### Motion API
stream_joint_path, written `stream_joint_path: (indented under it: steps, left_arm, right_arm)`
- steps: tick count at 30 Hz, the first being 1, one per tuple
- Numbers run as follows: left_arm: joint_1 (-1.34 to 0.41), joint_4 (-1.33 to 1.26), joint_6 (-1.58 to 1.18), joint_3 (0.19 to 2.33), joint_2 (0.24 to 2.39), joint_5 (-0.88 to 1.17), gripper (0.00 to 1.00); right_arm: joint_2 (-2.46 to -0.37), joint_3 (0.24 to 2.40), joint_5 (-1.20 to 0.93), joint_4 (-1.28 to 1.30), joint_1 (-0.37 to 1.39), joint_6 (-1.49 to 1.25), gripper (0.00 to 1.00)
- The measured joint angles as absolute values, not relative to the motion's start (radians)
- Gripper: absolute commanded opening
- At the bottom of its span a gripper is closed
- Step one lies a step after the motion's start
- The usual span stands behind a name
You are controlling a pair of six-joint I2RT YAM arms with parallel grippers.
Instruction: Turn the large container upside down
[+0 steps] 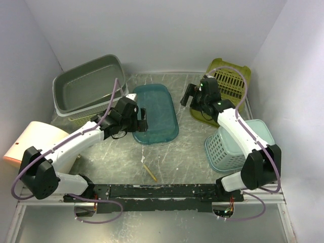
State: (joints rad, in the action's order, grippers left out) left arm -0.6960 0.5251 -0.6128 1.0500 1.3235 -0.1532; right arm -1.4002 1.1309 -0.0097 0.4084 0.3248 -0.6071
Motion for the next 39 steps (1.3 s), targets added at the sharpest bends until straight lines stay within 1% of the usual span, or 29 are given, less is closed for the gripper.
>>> stream_joint_path:
  steps: [4, 9, 12, 15, 18, 21, 26, 30, 34, 39]
  left_arm:
    - [-0.696, 0.497, -0.607, 1.032, 1.341, -0.118, 0.98]
    - [-0.695, 0.479, -0.605, 1.032, 1.341, -0.107, 0.99]
    - [-0.695, 0.479, -0.601, 1.025, 1.323, -0.107, 1.0]
    - [-0.695, 0.483, -0.594, 1.017, 1.291, -0.107, 1.0]
    - [-0.695, 0.484, -0.586, 1.015, 1.274, -0.108, 1.0]
    - [-0.695, 0.484, -0.579, 1.008, 1.275, -0.108, 1.0]
    - [-0.695, 0.483, -0.568, 1.0, 1.303, -0.104, 0.99]
    - [-0.695, 0.483, -0.557, 1.0, 1.334, -0.097, 1.0]
    - [-0.69, 0.485, -0.554, 1.0, 1.343, -0.097, 1.0]
    - [-0.662, 0.489, -0.566, 0.997, 1.343, -0.096, 1.0]
  right_arm:
    - [-1.508, 1.309, 0.103, 0.439, 0.4, -0.523, 0.91]
    - [-1.763, 1.547, 0.218, 0.45, 0.488, -0.48, 0.91]
    - [-1.931, 1.665, 0.302, 0.498, 0.48, -0.472, 0.91]
    - [-1.995, 1.671, 0.352, 0.545, 0.439, -0.473, 0.91]
    - [-1.974, 1.597, 0.399, 0.566, 0.376, -0.473, 0.91]
    - [-1.904, 1.51, 0.446, 0.586, 0.334, -0.475, 0.92]
    - [-1.757, 1.395, 0.522, 0.619, 0.309, -0.497, 0.94]
    - [-1.671, 1.343, 0.539, 0.628, 0.289, -0.506, 0.94]
    - [-1.631, 1.34, 0.494, 0.636, 0.278, -0.502, 0.94]
    - [-1.529, 1.315, 0.307, 0.559, 0.308, -0.467, 0.93]
